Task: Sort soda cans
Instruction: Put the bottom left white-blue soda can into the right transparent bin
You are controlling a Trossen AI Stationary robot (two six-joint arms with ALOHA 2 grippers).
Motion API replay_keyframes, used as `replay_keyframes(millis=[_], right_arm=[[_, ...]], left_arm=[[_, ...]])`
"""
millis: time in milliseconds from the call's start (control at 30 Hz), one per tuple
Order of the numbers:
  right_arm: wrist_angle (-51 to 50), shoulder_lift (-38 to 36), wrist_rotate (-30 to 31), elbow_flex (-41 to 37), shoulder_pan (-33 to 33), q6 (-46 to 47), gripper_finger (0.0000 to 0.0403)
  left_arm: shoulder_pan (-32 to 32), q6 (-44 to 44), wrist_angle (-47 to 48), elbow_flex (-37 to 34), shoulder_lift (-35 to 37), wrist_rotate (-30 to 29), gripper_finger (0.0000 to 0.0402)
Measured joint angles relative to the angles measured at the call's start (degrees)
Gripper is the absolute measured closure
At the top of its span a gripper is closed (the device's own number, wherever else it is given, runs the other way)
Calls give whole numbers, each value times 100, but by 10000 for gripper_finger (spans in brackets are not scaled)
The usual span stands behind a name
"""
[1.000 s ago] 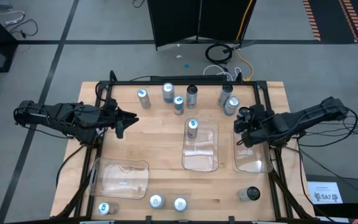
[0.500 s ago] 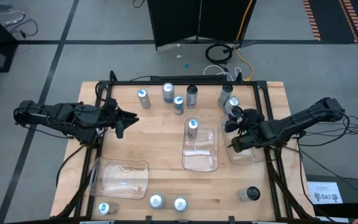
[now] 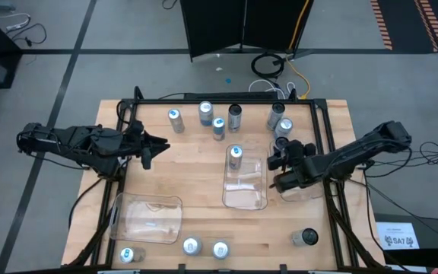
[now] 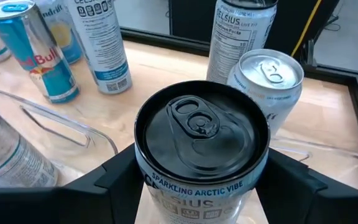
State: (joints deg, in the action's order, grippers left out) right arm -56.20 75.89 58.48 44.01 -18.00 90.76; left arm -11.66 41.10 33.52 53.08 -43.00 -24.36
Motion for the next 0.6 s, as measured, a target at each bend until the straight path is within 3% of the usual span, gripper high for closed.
replay_keyframes(millis=[300,600], right_arm=[[27,467,139,20,-89,432,154],[52,245,-479,0,-116,11,99]], left_arm=[[2,17,0,0,0,0,256],[0,13,0,0,0,2,256]])
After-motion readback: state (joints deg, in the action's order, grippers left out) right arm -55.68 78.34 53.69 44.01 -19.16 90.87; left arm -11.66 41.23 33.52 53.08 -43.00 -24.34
